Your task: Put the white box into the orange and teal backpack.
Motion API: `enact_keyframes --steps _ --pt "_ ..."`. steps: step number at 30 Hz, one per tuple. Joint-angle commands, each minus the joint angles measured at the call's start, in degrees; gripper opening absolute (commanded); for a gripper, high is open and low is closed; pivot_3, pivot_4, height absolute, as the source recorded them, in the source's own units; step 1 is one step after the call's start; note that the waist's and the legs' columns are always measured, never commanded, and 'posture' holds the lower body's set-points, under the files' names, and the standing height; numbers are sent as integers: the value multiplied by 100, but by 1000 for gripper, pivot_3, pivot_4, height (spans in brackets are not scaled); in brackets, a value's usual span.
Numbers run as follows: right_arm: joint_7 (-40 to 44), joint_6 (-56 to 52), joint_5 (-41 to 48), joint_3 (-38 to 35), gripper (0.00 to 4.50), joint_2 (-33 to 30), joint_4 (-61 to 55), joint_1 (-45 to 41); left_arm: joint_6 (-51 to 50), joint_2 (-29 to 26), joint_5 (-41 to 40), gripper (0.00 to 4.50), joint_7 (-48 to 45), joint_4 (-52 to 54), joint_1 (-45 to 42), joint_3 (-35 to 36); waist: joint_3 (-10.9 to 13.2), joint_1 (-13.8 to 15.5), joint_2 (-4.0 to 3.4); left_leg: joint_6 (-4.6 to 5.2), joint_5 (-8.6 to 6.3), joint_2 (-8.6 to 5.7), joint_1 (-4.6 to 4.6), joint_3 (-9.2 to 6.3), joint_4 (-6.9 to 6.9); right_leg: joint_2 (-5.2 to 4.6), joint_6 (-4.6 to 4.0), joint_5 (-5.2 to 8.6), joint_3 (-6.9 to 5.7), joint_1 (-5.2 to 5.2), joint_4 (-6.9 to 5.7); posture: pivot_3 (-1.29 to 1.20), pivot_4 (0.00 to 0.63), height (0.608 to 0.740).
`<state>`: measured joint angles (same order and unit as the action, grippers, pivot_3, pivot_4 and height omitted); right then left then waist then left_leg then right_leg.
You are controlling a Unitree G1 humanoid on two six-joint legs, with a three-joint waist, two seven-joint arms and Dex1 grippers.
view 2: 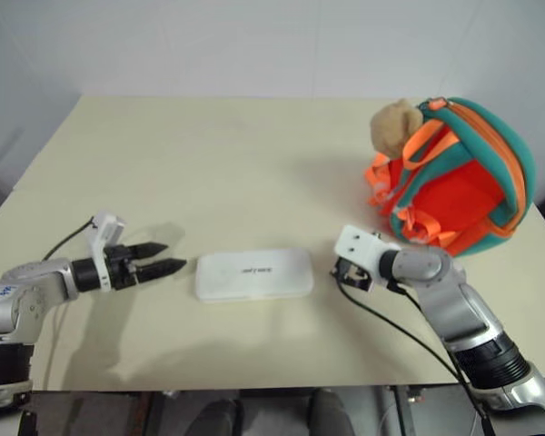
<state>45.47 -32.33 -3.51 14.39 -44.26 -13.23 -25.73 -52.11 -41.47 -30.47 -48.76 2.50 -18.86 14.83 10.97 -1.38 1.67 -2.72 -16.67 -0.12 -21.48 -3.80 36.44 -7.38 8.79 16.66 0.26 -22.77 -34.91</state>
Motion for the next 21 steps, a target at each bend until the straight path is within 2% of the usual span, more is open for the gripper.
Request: enact_keyframes --steps 1,12,18,21 --pt "-113 112 -139 -158 4500 -42 -24 -46 -315 -116 -466 4464 -76 418 195 327 0 -5 0 0 0 0 0 0 0 -1 0 0 1 0 1 0 150 740" --pt "-254 88 -253 -12 4500 305 127 -295 -457 -68 -740 4464 -110 132 169 199 0 -5 0 -2 1 0 1 1 -2 -1 -1 0 1 0 11 0 150 740" --pt "-223 -473 -174 -223 4500 251 91 -359 -498 -129 -742 4464 -124 150 195 107 0 -6 0 -3 1 0 1 1 -11 -1 -1 0 1 0 11 0 150 740" --pt "-149 -1104 -43 -410 4500 164 62 -340 -479 -130 -723 4464 -142 117 217 74 0 -5 -1 -4 1 0 1 1 -16 -2 -1 0 1 0 15 0 150 740"
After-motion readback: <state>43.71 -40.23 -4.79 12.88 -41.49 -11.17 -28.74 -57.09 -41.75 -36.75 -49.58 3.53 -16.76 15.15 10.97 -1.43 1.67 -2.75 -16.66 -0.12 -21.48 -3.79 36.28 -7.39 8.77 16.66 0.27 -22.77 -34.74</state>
